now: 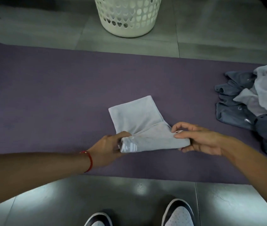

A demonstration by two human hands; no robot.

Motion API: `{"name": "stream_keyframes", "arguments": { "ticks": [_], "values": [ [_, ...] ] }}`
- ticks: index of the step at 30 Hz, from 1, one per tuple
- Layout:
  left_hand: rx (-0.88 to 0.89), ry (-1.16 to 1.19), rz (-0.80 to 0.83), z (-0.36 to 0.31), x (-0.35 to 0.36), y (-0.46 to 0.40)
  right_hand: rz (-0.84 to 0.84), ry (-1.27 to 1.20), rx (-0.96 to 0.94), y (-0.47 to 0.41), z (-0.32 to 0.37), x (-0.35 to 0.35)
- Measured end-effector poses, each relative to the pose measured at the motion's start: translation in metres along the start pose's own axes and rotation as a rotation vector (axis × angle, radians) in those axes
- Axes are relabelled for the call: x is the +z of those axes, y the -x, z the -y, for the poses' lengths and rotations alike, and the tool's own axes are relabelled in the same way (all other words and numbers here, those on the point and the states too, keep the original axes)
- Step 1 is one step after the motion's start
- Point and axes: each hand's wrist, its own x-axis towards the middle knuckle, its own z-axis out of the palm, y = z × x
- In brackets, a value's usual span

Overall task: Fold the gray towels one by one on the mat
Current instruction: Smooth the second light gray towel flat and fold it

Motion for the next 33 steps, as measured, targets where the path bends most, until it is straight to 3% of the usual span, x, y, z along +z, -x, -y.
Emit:
{"name": "stream_keyframes", "arguments": {
  "ticks": [6,10,18,21,26,33],
  "values": [
    [-0.319,0.506,-0.426,-0.002,0.005,-0.01,0.168,-0.058,-0.068,-0.023,0.068,-0.015],
    [-0.46,0.607,-0.519,0.008,0.0,-0.031,-0.11,0.379,-0.205,-0.066,0.087,-0.002],
    [-0.757,0.512,-0.525,0.021,-0.02,-0.072,-0.416,0.522,-0.241,-0.128,0.064,0.019],
    [-0.723,0.489,-0.542,0.025,-0.01,-0.07,-0.358,0.515,-0.224,-0.12,0.052,0.018],
    [-0.661,0.397,-0.615,0.026,-0.004,-0.068,-0.451,0.618,-0.376,-0.11,0.046,0.021],
    [-0.67,0.134,-0.57,0.023,0.003,-0.074,-0.608,0.709,-0.247,-0.116,0.032,0.04]
  ]
}}
